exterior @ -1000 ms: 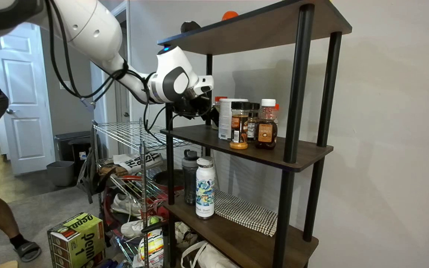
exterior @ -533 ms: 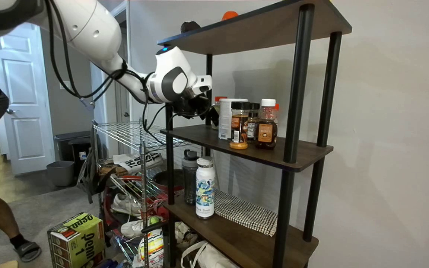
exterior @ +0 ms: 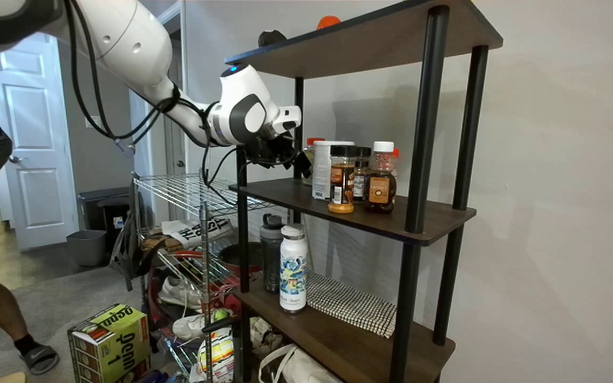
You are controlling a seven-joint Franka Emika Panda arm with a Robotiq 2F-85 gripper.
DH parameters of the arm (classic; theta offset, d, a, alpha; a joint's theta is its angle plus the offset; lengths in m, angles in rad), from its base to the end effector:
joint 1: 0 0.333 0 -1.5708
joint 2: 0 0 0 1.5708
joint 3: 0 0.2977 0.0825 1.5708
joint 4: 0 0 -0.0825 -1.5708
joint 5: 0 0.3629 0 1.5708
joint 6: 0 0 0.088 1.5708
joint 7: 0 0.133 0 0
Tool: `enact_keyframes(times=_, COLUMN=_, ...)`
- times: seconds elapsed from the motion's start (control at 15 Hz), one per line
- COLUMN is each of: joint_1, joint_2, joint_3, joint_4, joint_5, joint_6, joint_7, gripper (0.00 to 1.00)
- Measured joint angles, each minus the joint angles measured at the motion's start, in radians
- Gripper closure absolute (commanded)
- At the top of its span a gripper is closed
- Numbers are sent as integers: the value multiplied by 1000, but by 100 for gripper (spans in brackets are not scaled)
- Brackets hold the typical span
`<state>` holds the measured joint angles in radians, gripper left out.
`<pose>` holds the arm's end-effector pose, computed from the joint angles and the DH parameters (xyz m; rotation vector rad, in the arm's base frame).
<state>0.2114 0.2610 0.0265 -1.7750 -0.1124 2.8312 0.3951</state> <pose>0.6546 0.1621 0.4798 -2.7410 0.0937 -1.1249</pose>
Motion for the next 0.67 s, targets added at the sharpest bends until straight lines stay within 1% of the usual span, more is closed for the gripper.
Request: enact_keyframes(times=0.67, joint_1=0, joint_2=0, joint_3=15, joint_4=9, joint_5=5, joint_6=0, joint_7=-1, gripper=0)
